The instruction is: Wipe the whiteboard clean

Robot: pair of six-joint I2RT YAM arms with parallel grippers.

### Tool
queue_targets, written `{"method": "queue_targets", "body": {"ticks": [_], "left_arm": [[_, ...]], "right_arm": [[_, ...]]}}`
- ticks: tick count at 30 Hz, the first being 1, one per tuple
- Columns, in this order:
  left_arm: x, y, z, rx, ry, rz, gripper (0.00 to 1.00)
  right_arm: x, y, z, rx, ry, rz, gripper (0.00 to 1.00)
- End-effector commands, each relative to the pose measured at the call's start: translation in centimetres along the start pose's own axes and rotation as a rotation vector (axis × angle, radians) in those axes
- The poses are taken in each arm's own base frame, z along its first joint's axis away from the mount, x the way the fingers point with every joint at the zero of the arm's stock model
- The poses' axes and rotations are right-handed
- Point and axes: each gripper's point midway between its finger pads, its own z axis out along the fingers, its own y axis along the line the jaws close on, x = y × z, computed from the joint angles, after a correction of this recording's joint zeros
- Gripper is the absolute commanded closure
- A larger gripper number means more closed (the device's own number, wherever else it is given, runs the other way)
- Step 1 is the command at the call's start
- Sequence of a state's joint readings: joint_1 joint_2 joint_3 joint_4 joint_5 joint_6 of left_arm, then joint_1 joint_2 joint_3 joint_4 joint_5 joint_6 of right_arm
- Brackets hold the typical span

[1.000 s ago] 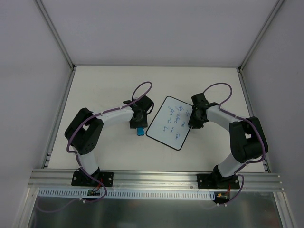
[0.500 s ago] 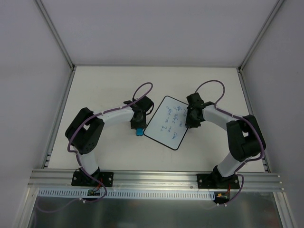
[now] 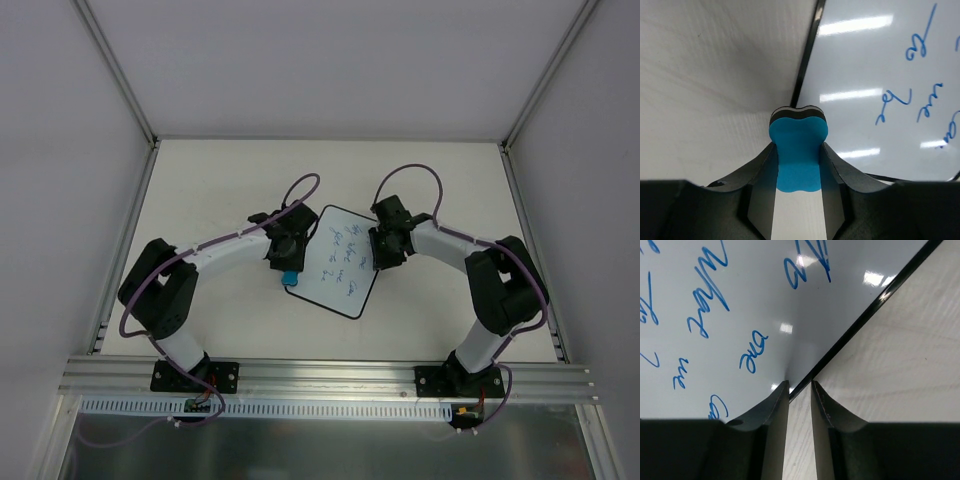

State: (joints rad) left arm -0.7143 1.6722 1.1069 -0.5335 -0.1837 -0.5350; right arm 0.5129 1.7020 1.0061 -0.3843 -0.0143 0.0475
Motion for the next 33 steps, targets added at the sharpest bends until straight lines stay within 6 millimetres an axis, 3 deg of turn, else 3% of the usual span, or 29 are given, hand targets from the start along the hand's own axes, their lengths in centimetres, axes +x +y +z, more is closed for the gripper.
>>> {"method": "queue_targets", "body": {"ticks": [1, 8, 16, 22, 33], "left_arm": [[0.2, -1.4, -1.5, 0.095, -0.004, 0.026, 0.75], [0.4, -1.0, -2.4, 0.108, -0.028, 0.026, 0.75], [-4.0, -2.6, -3.5, 0.144, -0.114, 0.119, 0.75], [-7.0, -4.1, -3.4, 0.177, -0.150, 0.188, 0.75], [-9.9, -6.1, -1.4, 0.216, -0.148, 0.276, 0.75]], "right_arm": [[-1.1, 2.0, -0.4, -0.106, -0.010, -0.119, 0.72], [-3.5, 1.2, -1.7, -0.054, -0.094, -0.063, 0.69], [-7.4, -3.2, -4.1, 0.052, -0.227, 0.221, 0.64], [-9.7, -4.7, -2.7, 0.045, -0.214, 0.297, 0.64], [-11.7, -6.9, 0.7, 0.067, -0.184, 0.371, 0.66]]}}
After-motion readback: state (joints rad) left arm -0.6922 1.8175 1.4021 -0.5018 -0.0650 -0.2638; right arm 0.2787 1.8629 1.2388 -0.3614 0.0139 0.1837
